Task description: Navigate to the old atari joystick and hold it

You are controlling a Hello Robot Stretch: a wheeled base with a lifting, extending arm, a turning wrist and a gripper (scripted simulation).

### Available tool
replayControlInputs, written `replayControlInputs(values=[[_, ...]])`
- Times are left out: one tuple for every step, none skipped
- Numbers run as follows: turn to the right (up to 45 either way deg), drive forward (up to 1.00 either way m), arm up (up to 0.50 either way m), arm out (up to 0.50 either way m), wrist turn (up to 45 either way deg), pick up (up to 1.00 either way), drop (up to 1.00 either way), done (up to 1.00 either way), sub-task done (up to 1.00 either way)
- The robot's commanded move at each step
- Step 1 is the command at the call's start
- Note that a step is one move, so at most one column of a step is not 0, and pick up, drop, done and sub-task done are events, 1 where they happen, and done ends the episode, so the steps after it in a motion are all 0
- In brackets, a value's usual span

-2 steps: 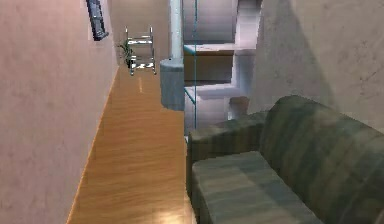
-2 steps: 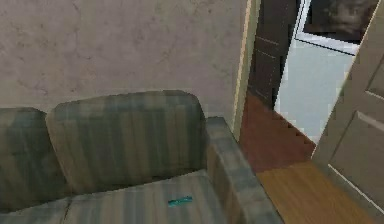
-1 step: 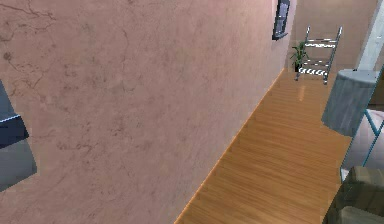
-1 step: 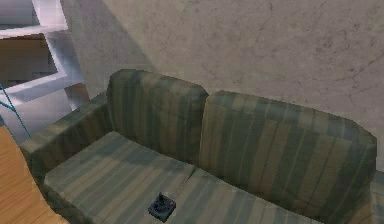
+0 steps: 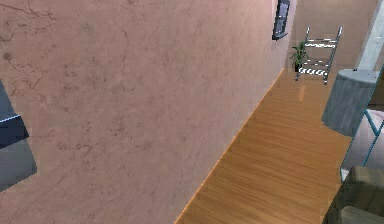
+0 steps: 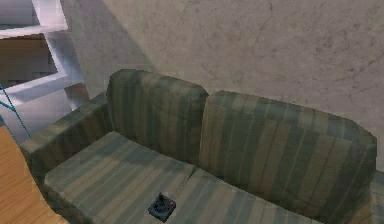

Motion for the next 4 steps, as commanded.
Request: replayControlInputs(values=[[0.0, 0.00, 0.08, 0.00, 0.0, 0.00, 0.00, 0.00, 0.00], [0.0, 0.00, 0.00, 0.26, 0.0, 0.00, 0.00, 0.00, 0.00], [0.0, 0.00, 0.00, 0.00, 45.0, 0.00, 0.00, 0.00, 0.00], [0.0, 0.00, 0.00, 0.00, 45.0, 0.00, 0.00, 0.00, 0.00]])
